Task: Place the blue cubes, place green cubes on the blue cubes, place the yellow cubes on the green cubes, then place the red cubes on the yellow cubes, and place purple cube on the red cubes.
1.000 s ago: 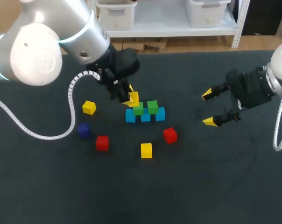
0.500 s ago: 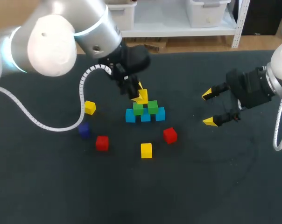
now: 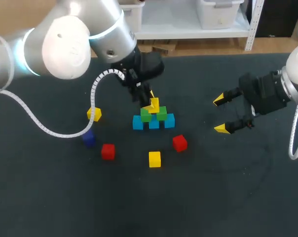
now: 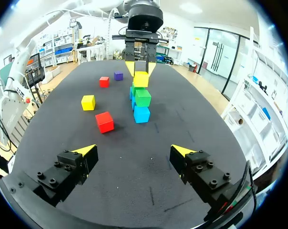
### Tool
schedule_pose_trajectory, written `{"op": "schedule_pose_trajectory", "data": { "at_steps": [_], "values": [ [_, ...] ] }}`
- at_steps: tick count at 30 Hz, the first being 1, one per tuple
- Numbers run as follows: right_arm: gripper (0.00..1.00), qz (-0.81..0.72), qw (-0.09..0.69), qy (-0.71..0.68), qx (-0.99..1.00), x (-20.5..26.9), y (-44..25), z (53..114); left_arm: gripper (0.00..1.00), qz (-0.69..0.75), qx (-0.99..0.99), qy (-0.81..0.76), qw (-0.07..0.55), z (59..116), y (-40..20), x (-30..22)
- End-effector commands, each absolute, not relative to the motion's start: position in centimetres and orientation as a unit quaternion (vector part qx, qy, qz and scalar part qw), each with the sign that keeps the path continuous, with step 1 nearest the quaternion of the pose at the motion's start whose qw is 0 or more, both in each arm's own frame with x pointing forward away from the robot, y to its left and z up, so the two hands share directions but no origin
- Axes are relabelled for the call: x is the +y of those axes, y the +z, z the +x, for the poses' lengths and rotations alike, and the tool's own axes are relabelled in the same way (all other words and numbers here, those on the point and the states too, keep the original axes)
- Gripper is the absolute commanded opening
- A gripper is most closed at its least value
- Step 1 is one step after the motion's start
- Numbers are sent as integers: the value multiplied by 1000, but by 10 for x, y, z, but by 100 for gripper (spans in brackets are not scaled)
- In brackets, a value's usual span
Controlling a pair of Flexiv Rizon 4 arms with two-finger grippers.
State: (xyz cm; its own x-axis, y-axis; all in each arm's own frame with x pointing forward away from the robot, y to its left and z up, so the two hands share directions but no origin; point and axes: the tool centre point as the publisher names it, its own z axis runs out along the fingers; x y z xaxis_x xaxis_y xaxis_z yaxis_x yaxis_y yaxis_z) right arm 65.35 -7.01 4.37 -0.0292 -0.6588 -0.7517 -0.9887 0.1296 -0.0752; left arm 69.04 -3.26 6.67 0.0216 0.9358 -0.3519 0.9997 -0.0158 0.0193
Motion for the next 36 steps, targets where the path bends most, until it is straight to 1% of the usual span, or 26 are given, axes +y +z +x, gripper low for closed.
{"op": "schedule_pose_trajectory", "data": {
  "at_steps": [1, 36],
  "values": [
    [100, -612, 335, 247, 673, -71, 44, 653, 0, 700, 693, -118, 127, 693, 68, -30],
    [100, -612, 335, 247, 673, -71, 44, 653, 0, 695, 699, -120, 116, 692, 62, -34]
  ]
}}
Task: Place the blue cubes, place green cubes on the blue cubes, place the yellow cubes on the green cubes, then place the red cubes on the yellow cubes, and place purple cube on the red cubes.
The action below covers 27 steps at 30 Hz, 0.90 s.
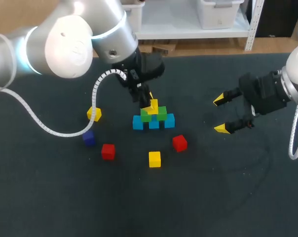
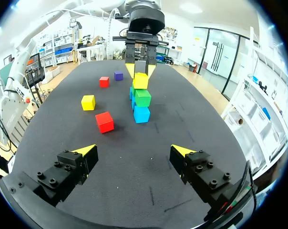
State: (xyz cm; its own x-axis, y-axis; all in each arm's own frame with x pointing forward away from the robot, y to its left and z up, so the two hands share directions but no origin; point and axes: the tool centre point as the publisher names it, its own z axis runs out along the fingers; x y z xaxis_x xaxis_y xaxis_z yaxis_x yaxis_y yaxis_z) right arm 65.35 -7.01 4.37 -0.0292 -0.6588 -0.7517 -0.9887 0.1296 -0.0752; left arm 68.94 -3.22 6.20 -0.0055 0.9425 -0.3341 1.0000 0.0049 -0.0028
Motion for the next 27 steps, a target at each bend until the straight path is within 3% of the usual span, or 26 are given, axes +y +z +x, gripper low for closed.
{"op": "schedule_pose_trajectory", "data": {
  "at_steps": [1, 27],
  "values": [
    [100, -612, 335, 247, 673, -71, 44, 653, 0, 695, 699, -120, 116, 692, 62, -34],
    [100, -612, 335, 247, 673, -71, 44, 653, 0, 697, 698, -118, 114, 695, 61, -35]
  ]
}}
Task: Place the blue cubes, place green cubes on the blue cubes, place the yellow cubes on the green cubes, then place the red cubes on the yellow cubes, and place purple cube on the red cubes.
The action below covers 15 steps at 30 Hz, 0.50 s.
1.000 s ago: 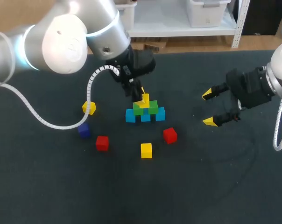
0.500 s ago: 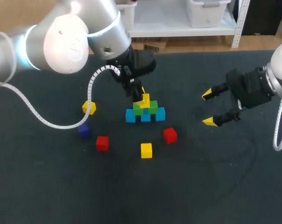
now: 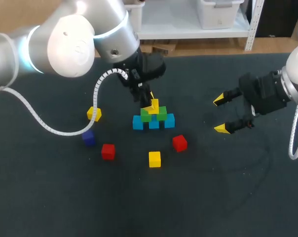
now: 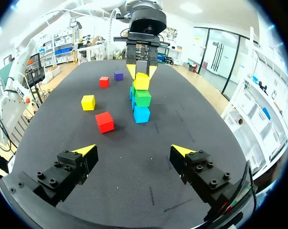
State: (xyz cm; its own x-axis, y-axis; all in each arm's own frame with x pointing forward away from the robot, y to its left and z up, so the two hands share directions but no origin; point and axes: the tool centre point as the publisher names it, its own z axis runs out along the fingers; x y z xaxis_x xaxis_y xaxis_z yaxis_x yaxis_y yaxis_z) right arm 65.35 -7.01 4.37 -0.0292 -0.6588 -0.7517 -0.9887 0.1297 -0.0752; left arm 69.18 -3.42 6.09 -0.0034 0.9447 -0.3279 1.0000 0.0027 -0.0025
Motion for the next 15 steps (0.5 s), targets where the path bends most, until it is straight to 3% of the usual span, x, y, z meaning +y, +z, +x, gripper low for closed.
{"op": "schedule_pose_trajectory", "data": {
  "at_steps": [1, 9, 11, 15],
  "values": [
    [100, -612, 335, 247, 673, -71, 44, 653, 0, 697, 699, -118, 113, 695, 61, -35],
    [100, -612, 335, 247, 673, -71, 44, 653, 0, 696, 699, -119, 113, 694, 61, -34],
    [100, -612, 335, 247, 673, -71, 44, 653, 10, 697, 698, -119, 113, 694, 60, -34],
    [100, -612, 335, 247, 673, -71, 44, 653, 13, 697, 698, -119, 113, 694, 60, -34]
  ]
}}
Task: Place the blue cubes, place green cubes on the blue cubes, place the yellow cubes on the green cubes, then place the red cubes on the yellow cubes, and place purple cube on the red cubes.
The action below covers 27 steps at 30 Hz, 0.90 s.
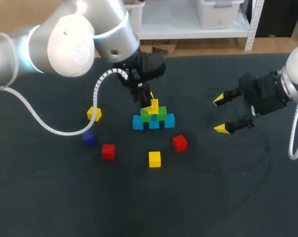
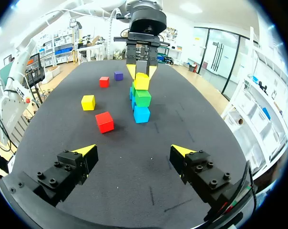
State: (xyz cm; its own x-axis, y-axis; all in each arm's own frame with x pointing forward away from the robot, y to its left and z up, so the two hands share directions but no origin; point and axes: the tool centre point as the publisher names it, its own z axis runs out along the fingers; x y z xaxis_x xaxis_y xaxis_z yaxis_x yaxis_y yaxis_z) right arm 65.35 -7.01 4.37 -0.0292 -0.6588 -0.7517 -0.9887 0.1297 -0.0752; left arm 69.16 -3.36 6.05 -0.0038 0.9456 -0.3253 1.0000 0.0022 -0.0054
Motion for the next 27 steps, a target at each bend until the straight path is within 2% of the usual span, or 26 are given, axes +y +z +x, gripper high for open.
{"op": "schedule_pose_trajectory", "data": {
  "at_steps": [1, 14, 27],
  "values": [
    [100, -612, 335, 247, 673, -71, 44, 653, 13, 697, 698, -119, 113, 694, 60, -34],
    [100, -612, 335, 247, 673, -71, 44, 653, 14, 698, 697, -120, 113, 694, 60, -36],
    [100, -612, 335, 247, 673, -71, 44, 653, 24, 697, 698, -118, 112, 694, 60, -37]
  ]
}}
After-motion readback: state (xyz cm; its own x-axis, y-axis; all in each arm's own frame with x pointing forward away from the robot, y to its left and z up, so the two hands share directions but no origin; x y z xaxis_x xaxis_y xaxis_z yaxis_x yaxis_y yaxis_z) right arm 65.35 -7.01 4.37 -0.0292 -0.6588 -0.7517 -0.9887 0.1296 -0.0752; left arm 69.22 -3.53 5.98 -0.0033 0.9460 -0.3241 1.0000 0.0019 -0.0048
